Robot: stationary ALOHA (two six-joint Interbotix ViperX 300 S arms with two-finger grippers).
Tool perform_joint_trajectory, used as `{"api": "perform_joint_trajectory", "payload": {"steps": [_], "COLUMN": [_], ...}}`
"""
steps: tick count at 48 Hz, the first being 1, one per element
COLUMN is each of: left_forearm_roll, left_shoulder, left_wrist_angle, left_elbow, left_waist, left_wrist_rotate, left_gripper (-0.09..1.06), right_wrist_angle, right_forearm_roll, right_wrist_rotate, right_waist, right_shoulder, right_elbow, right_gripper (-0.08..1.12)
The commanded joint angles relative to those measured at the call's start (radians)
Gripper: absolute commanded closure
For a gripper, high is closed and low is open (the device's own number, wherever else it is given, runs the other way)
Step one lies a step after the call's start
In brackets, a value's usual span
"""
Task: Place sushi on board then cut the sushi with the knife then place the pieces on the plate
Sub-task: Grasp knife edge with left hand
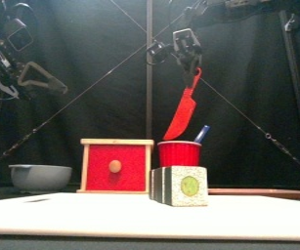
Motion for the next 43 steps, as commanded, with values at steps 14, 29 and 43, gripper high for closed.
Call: {"api": "perform_joint_trajectory", "payload": {"steps": [14, 29, 43], "left_forearm_roll": [0.006, -0.006, 0.008], "left_shoulder": [0.0, 0.002, 0.002], "left_wrist_angle": [-0.006, -0.005, -0.005], "left_elbow": [-0.077, -0.081, -0.094], "left_waist": [-0.006, -0.023, -0.057], "left_wrist_rotate": [0.002, -0.003, 0.003], "left_gripper": [0.87, 0.5, 0.3], "right_wrist_angle": [-0.077, -0.308, -0.627], "right_forearm_roll": [-0.141, -0.23, -0.27], "right_wrist_rotate": [0.002, 0.196, 0.41], "right_waist": [0.175, 0.385, 0.46], "right_shoulder": [-0.187, -0.295, -0.46], "right_elbow": [0.009, 0.206, 0.523], "right_gripper": [0.55, 0.55, 0.55]}}
